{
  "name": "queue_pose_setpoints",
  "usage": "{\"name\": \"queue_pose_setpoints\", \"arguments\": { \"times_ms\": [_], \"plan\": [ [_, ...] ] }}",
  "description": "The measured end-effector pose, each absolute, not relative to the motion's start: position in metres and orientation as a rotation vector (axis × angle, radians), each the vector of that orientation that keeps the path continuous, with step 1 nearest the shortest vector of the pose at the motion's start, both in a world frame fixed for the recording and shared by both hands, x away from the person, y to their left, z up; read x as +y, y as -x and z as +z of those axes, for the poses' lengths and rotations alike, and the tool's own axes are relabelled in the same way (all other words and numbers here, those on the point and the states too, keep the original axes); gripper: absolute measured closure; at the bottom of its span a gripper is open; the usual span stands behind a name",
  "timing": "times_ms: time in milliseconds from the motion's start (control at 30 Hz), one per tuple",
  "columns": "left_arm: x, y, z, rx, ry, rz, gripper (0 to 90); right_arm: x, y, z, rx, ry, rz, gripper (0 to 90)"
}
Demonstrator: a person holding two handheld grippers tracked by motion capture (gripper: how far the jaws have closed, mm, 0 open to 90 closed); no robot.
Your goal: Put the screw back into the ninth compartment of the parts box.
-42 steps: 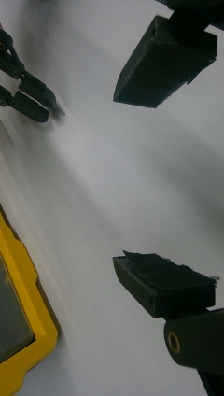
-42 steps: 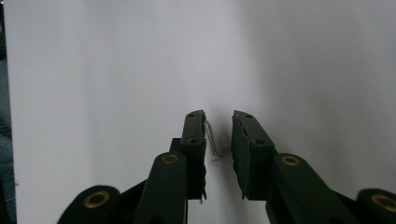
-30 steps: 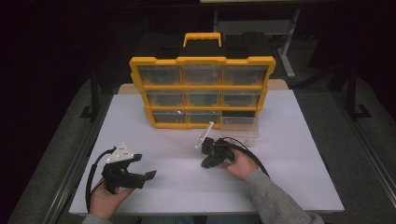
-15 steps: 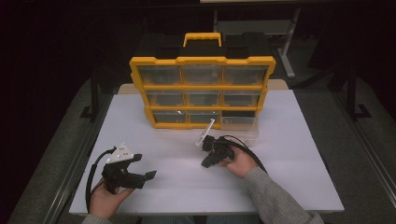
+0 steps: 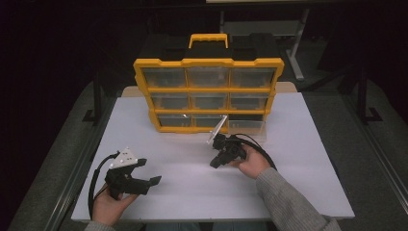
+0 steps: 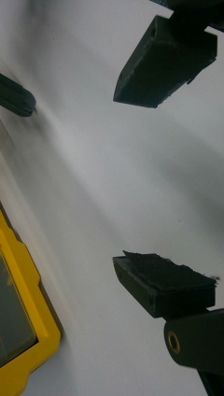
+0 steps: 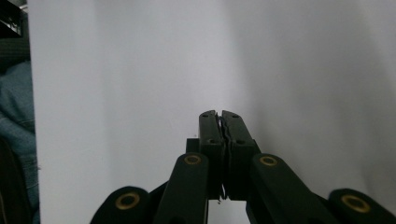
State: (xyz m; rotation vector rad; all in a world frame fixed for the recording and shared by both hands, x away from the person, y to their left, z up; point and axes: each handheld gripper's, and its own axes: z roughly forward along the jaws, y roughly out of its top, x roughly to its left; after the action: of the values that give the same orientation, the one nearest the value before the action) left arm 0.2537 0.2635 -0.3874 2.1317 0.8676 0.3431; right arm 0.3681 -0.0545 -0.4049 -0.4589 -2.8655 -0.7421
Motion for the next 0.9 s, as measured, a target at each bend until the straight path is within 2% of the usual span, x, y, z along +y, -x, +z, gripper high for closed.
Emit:
{"name": "queue_pose_setpoints", "arguments": {
  "times_ms": [900],
  "plan": [
    [0.262,-0.253,-0.387,0.873,-2.126,0.341,17.5,-0.086,-0.391,-0.344,-2.842,0.552,-0.899,87.1]
  ]
}}
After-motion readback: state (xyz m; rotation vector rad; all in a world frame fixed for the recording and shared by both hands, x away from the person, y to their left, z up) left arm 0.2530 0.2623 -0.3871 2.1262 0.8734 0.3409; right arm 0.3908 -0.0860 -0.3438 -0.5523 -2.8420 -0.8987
